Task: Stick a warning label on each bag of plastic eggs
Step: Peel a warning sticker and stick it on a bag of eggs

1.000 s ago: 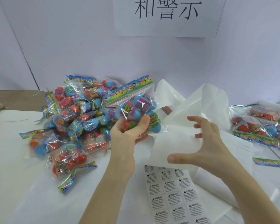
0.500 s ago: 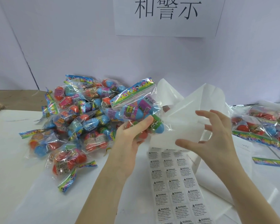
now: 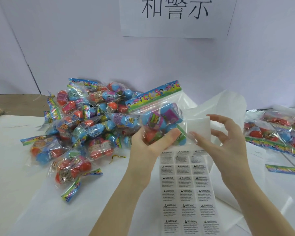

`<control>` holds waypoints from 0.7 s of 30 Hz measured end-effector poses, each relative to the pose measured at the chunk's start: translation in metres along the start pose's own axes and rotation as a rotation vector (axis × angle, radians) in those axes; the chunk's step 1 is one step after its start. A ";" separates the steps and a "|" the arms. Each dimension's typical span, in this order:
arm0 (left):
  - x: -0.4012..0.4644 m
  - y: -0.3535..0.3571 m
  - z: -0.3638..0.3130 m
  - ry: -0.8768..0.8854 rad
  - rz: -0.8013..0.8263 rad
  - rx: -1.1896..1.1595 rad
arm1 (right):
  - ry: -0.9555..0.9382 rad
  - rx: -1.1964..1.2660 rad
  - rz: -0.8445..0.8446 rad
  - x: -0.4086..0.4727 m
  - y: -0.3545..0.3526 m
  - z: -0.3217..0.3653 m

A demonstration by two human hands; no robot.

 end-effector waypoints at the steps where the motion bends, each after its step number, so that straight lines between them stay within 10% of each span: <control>1: 0.001 -0.003 0.000 0.001 -0.037 -0.024 | -0.003 -0.030 0.002 0.000 0.000 0.001; 21: 0.004 -0.037 0.008 -0.109 -0.377 -0.294 | -0.275 -0.244 0.227 -0.021 0.026 0.030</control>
Point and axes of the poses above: each hand's wrist, its own x-axis towards the middle knuckle, its own y-axis out of the palm, z = x × y, the point moved 9 cm from there along x, towards the middle knuckle, and after that the axes turned 8 degrees about y, right-handed, at the moved point
